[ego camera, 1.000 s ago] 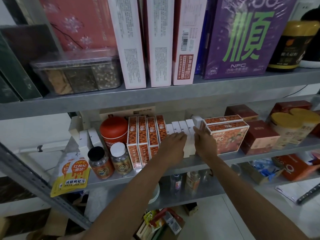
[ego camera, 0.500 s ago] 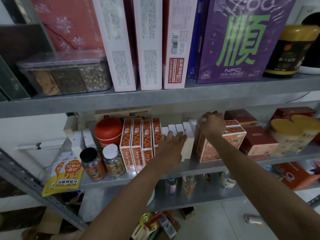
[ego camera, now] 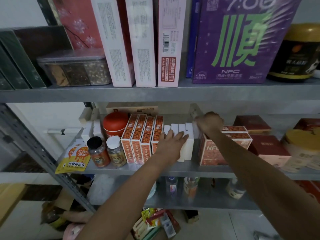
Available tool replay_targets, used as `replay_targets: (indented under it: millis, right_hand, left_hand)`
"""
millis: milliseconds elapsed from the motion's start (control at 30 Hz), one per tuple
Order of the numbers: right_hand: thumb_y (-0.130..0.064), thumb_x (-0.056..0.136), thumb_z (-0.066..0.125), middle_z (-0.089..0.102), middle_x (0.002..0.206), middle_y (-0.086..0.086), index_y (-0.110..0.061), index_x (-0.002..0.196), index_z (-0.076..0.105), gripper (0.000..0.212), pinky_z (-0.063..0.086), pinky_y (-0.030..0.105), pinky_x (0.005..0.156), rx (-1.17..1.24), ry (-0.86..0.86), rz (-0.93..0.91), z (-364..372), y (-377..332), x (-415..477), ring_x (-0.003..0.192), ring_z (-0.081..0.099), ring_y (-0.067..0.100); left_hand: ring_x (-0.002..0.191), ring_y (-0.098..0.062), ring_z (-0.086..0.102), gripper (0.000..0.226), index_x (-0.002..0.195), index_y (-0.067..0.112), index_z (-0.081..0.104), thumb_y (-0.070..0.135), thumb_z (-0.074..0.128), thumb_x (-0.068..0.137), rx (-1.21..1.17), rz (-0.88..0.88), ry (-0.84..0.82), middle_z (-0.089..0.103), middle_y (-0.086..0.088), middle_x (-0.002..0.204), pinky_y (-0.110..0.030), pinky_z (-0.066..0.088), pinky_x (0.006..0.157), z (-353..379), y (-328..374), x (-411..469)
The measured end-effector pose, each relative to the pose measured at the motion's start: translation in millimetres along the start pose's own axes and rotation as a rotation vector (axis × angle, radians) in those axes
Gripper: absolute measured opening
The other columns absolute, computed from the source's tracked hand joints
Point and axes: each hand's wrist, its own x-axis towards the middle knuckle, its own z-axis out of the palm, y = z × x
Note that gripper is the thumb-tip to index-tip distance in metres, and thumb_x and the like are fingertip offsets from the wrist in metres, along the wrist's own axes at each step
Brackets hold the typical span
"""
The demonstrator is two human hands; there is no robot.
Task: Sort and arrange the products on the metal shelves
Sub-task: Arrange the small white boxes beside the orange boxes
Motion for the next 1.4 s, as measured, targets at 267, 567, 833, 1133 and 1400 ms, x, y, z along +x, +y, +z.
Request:
replay_targets:
  millis: [267, 567, 833, 1133, 1400]
  right_hand:
    - [-0.040, 0.099, 0.053, 0.059, 0.082, -0.002, -0.013, 0.092, 0.054, 0.028, 0.052, 0.030, 0.075, 1.056, 0.241, 0.176, -58.6, 20.8, -14.2, 0.077, 0.059, 0.015]
    - [-0.030, 0.100, 0.053, 0.073, 0.077, -0.003, -0.018, 0.081, 0.067, 0.027, 0.051, 0.033, 0.072, 0.949, -0.212, 0.078, -97.9, 66.7, -69.7, 0.074, 0.069, 0.016]
    - [-0.028, 0.101, 0.051, 0.075, 0.101, 0.006, -0.015, 0.103, 0.067, 0.020, 0.053, 0.032, 0.073, 1.020, -0.450, 0.144, -100.7, 85.8, -91.7, 0.092, 0.071, 0.022]
    - [-0.020, 0.097, 0.058, 0.075, 0.092, 0.005, -0.009, 0.099, 0.065, 0.013, 0.054, 0.030, 0.061, 1.011, -0.219, 0.118, -98.5, 95.1, -112.5, 0.085, 0.073, 0.023]
    - [-0.052, 0.094, 0.048, 0.066, 0.124, 0.006, -0.022, 0.124, 0.058, 0.043, 0.058, 0.037, 0.082, 1.135, -0.581, 0.094, -108.1, 91.1, -114.4, 0.111, 0.065, 0.024]
  left_hand:
    - [0.143, -0.029, 0.016, 0.073, 0.153, 0.023, 0.026, 0.001, 0.049, 0.087, -0.146, -0.094, 0.037, 0.020, 0.002, 0.161, -0.046, 0.017, 0.114, -2.3, 15.8, -2.1]
    - [0.092, -0.017, 0.070, 0.043, 0.118, 0.026, 0.059, 0.054, 0.032, 0.100, -1.646, -0.513, 0.114, 0.071, 0.003, 0.104, -0.023, 0.058, 0.066, -26.2, 78.3, -36.7]
    - [0.093, -0.014, 0.071, 0.010, 0.101, 0.018, 0.065, 0.023, 0.056, 0.098, -1.757, -0.511, 0.153, 0.072, -0.001, 0.106, -0.026, 0.059, 0.077, -15.2, 117.8, -60.2]
    - [0.123, -0.012, 0.039, 0.066, 0.141, 0.028, 0.037, 0.053, 0.063, 0.086, -1.046, -0.424, 0.341, 0.039, 0.002, 0.138, -0.027, 0.043, 0.087, -17.6, 153.4, -68.9]
    - [0.121, -0.017, 0.049, 0.070, 0.145, 0.025, 0.038, 0.033, 0.073, 0.085, -1.407, -0.376, 0.259, 0.048, 0.002, 0.135, -0.028, 0.055, 0.084, -22.8, 147.4, -77.3]
